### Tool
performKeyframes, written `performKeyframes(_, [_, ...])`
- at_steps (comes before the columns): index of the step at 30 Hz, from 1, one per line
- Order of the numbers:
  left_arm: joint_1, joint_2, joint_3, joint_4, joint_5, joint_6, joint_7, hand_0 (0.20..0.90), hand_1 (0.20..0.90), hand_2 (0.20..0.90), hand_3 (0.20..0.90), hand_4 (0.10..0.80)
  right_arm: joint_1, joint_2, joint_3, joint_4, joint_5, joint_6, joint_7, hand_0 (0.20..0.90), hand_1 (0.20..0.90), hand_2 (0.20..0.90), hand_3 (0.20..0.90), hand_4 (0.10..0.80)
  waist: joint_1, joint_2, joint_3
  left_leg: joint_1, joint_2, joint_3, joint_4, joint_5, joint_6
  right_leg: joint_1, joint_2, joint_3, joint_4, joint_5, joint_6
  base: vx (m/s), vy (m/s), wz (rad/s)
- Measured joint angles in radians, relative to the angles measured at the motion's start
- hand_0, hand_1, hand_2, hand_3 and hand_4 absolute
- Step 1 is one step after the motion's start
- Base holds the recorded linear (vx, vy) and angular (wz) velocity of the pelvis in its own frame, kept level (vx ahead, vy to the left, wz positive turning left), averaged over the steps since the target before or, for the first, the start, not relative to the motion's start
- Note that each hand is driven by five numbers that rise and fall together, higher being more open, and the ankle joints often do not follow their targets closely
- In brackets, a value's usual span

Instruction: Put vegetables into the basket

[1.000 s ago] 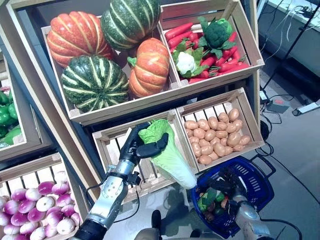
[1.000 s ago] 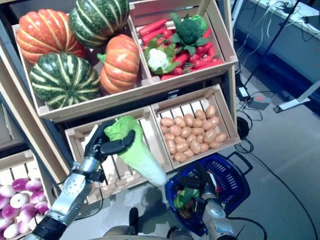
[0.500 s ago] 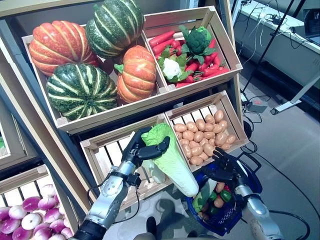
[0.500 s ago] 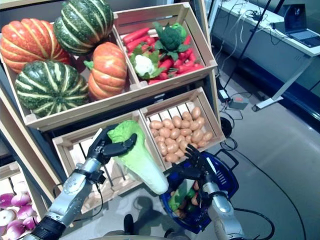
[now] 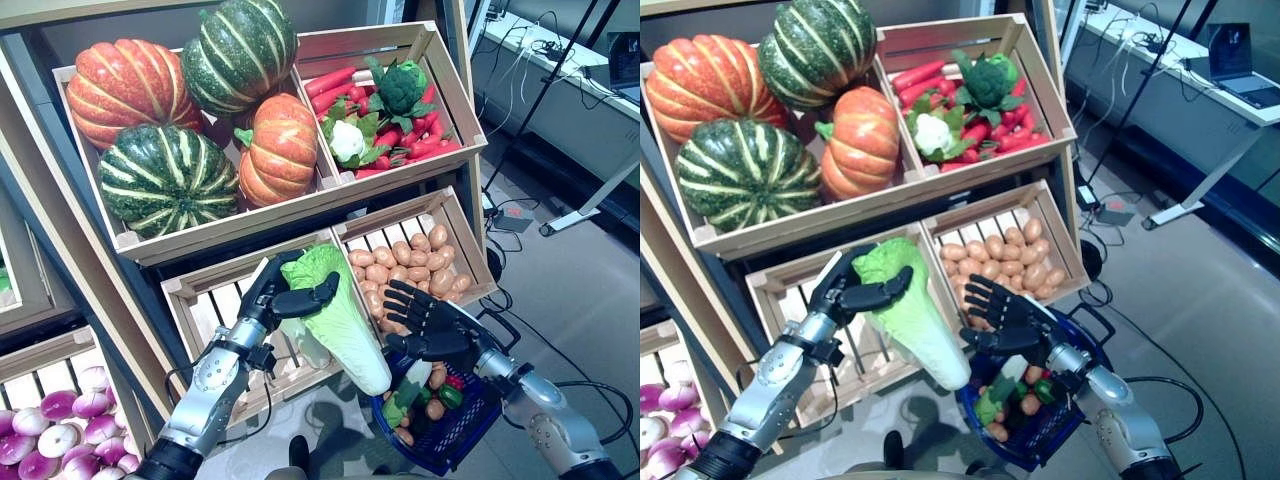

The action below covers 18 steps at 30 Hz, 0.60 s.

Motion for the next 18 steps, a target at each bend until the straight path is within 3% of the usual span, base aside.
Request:
performKeyframes(9, [0.0,0.042,-0.008,-0.004,-0.001,0.0,-0.023,0.3,0.3,0.3,0.3,0.4,-0.022,-0.063,0.001,0.0,0.034,0.125,0.12,0.9,0.9,0.9,0.9,0.8,0.005,-0.001,-0.001,-0.001,-0.001,-0.003,0.0,0.0,0.0,0.0,0.0,-0.002,-0.002,0.0,0.0,0.0,0.0,0.0])
performKeyframes(18, [-0.001,0.063,-0.034,-0.006,-0.003,0.0,-0.035,0.3,0.3,0.3,0.3,0.4,-0.063,-0.127,0.043,-0.024,0.032,0.176,0.23,0.9,0.9,0.9,0.9,0.8,0.007,-0.004,-0.003,-0.002,-0.001,-0.005,0.0,0.0,0.0,0.001,0.0,-0.003,-0.005,0.0,0.0,0.0,0.0,0.0])
